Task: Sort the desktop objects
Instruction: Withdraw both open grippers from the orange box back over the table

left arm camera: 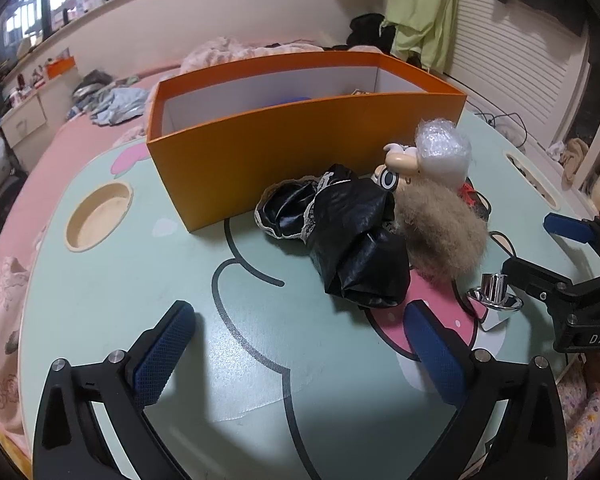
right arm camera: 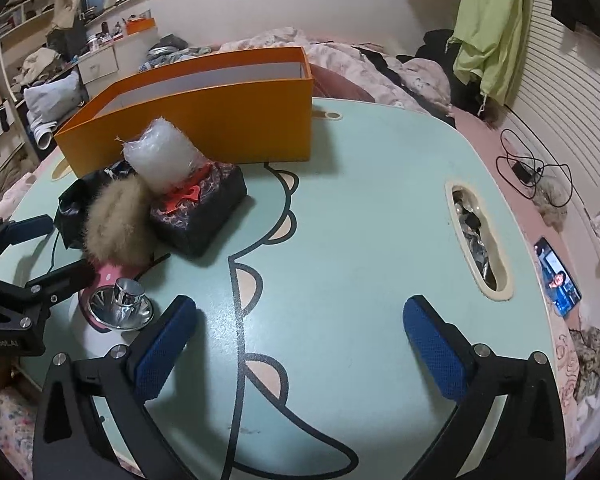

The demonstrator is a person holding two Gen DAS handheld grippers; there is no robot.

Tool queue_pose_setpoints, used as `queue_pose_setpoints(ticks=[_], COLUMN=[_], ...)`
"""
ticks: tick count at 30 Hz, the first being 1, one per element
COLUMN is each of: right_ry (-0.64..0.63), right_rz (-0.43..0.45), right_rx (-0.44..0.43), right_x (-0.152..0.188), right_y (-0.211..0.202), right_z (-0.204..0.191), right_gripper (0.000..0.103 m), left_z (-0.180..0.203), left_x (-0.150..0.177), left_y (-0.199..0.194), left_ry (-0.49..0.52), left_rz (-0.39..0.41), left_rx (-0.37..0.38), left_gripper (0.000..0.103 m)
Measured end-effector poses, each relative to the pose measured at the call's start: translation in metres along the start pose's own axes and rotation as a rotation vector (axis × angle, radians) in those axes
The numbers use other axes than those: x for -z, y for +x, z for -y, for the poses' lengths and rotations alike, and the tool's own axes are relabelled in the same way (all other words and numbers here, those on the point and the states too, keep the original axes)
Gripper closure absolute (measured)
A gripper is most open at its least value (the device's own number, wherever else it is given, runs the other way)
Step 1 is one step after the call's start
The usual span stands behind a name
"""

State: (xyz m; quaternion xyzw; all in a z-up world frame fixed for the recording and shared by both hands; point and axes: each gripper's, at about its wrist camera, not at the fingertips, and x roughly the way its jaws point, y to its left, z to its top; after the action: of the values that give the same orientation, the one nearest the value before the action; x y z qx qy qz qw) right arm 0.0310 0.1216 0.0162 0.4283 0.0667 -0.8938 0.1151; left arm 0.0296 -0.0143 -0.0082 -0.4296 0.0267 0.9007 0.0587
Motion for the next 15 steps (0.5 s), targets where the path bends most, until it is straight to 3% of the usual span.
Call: queue_pose_setpoints(ticks=[15], right_ry=[0.007], right_rz=[0.012], right_rx=[-0.009], right_x=[0.0008], right_y=[-0.0008], right_z=[0.003], right_gripper=[0.0], left_z=[0.0009], left_x=[-0.001], left_y=[0.0005], left_ry=[-0.002], left_rz=[0.0], left_rx=[0.001], left_gripper=[0.0])
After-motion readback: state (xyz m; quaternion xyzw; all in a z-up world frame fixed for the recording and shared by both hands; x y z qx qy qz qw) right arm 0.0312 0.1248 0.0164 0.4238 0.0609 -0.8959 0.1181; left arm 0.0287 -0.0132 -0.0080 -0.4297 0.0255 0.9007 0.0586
